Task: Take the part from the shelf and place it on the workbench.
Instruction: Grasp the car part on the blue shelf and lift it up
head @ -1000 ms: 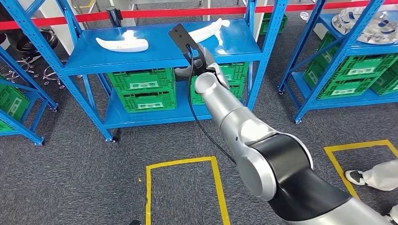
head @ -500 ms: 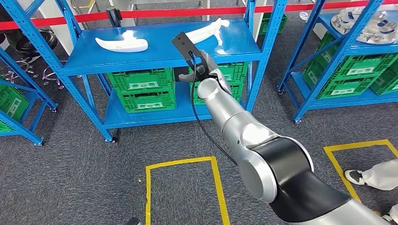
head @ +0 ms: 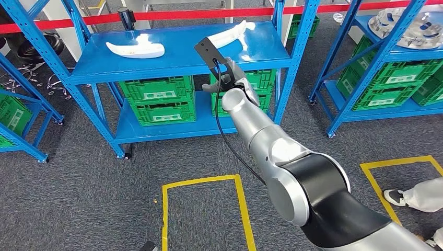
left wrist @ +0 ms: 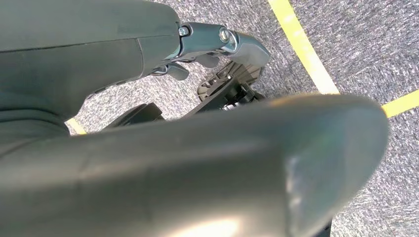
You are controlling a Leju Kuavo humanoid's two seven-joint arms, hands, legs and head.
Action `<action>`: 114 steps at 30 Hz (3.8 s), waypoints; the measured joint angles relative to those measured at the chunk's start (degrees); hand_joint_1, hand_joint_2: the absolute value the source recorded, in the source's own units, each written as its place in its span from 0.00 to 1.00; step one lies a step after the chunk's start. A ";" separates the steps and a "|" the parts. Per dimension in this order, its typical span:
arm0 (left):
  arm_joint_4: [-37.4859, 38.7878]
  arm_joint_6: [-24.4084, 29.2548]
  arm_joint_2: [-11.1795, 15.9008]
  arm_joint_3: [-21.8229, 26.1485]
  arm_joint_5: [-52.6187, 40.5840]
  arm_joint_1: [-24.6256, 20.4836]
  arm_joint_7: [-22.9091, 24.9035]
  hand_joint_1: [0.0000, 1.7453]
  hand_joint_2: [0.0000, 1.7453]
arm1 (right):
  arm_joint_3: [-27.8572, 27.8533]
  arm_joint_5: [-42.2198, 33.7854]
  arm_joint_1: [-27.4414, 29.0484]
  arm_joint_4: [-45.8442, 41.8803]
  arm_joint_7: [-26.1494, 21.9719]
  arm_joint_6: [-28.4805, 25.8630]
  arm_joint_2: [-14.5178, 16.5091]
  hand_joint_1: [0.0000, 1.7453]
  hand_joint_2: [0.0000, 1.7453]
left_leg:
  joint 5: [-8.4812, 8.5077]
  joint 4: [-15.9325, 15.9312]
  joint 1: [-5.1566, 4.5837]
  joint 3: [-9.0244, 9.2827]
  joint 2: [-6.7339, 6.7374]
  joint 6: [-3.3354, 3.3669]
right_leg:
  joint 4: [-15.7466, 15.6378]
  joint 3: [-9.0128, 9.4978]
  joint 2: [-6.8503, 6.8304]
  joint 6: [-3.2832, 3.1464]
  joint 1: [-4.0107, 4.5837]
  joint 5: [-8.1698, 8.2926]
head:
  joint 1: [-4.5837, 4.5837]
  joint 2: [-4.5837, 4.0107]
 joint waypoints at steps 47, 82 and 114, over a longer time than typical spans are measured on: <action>-0.27 0.00 -0.04 -0.55 -0.80 -0.61 5.48 0.00 0.00 | -0.02 2.47 2.34 0.62 1.01 0.33 -0.61 0.00 1.00 | 2.33 3.58 0.95 -8.52 2.06 -1.42 | 0.70 -1.88 0.12 -0.68 -1.49 0.81 | 0.17 0.00; -0.33 0.02 -0.51 -0.55 -1.16 -0.62 4.90 0.00 0.00 | -0.02 3.26 1.12 0.55 1.13 0.13 -0.23 0.00 1.00 | 5.42 -0.71 0.11 -5.64 1.02 1.71 | -2.11 1.93 -0.45 2.65 -1.48 -0.93 | 0.19 0.00; -0.44 0.02 -0.18 -0.55 -1.26 -0.59 4.95 0.00 0.00 | -0.04 3.56 1.04 0.57 1.30 0.64 -0.20 0.00 1.00 | 5.04 0.87 0.44 -6.65 1.69 1.13 | 2.63 -0.48 -0.38 1.11 -0.65 -2.99 | -0.36 0.00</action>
